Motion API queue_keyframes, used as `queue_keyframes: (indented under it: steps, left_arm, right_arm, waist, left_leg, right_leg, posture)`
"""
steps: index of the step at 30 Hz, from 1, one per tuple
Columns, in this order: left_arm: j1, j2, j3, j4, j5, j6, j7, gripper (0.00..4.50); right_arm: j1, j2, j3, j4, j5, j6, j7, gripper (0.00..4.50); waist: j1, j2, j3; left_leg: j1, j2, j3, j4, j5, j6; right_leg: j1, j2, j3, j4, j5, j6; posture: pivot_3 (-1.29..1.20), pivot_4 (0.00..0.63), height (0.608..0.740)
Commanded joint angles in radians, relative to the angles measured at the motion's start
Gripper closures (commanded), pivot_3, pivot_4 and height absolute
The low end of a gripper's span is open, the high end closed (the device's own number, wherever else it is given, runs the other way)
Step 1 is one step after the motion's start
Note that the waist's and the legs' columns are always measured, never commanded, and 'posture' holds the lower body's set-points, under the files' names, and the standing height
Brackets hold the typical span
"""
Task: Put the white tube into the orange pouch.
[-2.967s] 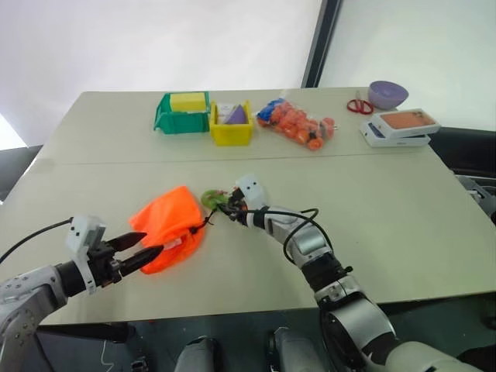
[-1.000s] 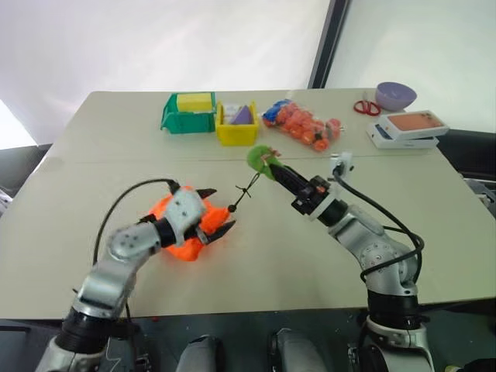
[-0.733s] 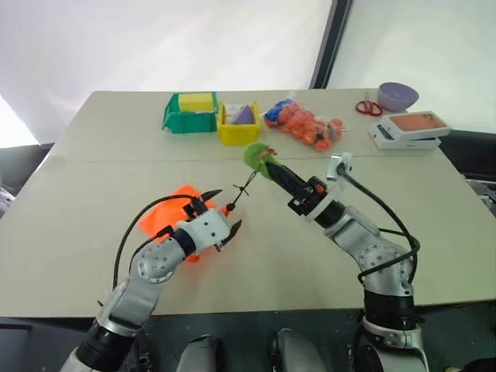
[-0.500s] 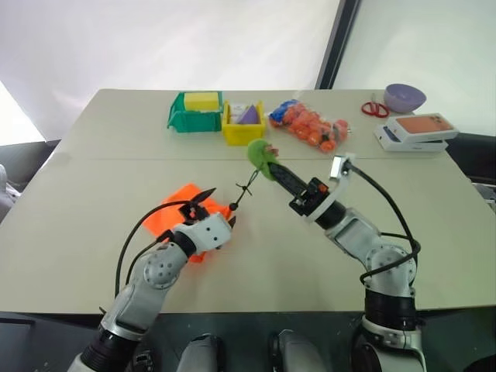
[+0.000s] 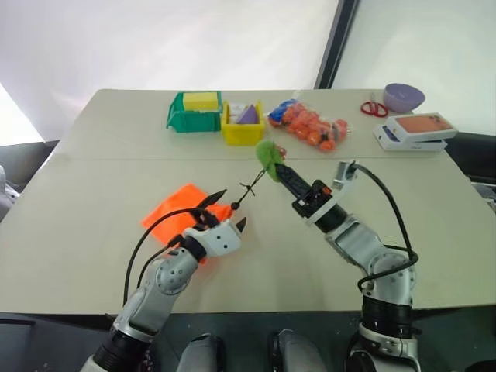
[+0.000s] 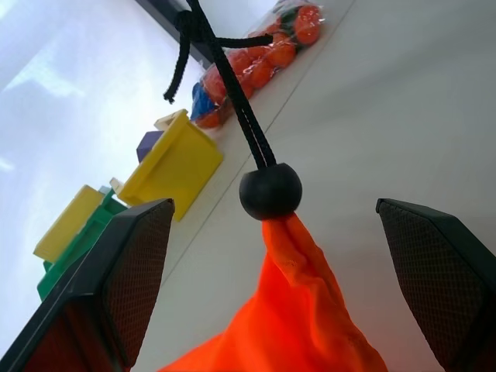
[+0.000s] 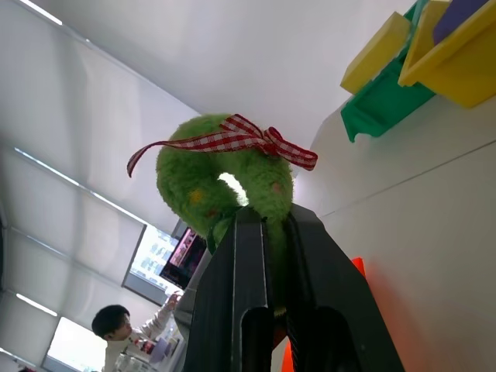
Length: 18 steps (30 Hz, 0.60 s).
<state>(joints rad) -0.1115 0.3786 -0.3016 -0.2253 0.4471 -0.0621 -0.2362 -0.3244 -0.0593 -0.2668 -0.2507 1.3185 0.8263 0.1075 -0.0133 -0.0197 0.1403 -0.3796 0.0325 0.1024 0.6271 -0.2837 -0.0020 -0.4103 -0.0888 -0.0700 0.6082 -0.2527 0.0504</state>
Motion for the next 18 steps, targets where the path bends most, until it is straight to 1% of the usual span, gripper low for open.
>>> queue_keyframes:
  steps: [1, 9, 11, 14, 16, 18]
  left_arm:
    - [-0.021, -0.018, -0.004, 0.002, 0.028, -0.036, 0.034, 0.04]
    - [-0.037, -0.065, -0.001, 0.05, 0.02, -0.108, 0.077, 0.04]
    - [-0.036, -0.078, 0.006, 0.059, -0.003, -0.115, 0.072, 0.04]
    - [-0.024, -0.096, 0.022, 0.043, -0.083, -0.105, 0.028, 0.04]
    - [0.007, -0.114, 0.054, 0.004, -0.241, -0.062, -0.048, 0.04]
    - [0.039, -0.103, 0.084, -0.034, -0.372, 0.005, -0.137, 0.04]
  right_arm:
    - [-0.01, -0.004, -0.015, -0.03, 0.051, -0.023, -0.018, 4.5]
    - [0.006, -0.006, 0.005, -0.048, 0.061, -0.034, -0.028, 4.5]
    - [0.008, -0.011, 0.014, -0.05, 0.054, -0.037, -0.022, 4.5]
    - [0.014, -0.029, 0.023, -0.05, 0.027, -0.043, -0.012, 4.5]
    - [0.033, -0.103, 0.045, -0.068, -0.055, -0.041, 0.04, 4.5]
    - [0.067, -0.195, 0.065, -0.082, -0.144, -0.047, 0.104, 4.5]
  waist:
    - [0.0, 0.0, 0.0]
    - [0.001, 0.0, 0.0]
    - [0.001, 0.0, 0.0]
    - [0.001, 0.0, 0.0]
    - [0.001, 0.0, 0.0]
    - [0.002, 0.0, 0.0]
  left_leg:
    - [0.0, 0.0, 0.0, 0.0, 0.0, 0.0]
    - [0.0, 0.0, 0.0, 0.0, 0.0, 0.0]
    - [-0.001, 0.0, 0.0, 0.001, 0.0, 0.0]
    - [-0.001, 0.0, 0.0, 0.001, 0.0, 0.0]
    - [-0.001, 0.0, 0.0, 0.001, 0.0, 0.0]
    - [-0.002, 0.0, 0.0, 0.002, -0.001, 0.001]
  right_leg:
    - [0.0, 0.0, 0.0, 0.0, 0.0, 0.001]
    - [0.0, 0.0, -0.001, 0.0, 0.001, 0.003]
    - [0.0, 0.0, -0.001, 0.0, 0.001, 0.003]
    - [0.0, 0.0, -0.001, 0.0, 0.001, 0.003]
    - [0.0, 0.001, -0.001, 0.0, 0.001, 0.004]
    - [0.0, 0.001, -0.002, -0.001, 0.001, 0.004]
  posture:
    - [0.0, 0.15, 0.74]
    - [0.0, 0.15, 0.74]
    - [0.0, 0.15, 0.74]
    - [0.0, 0.15, 0.74]
    - [0.0, 0.15, 0.74]
    - [0.0, 0.15, 0.74]
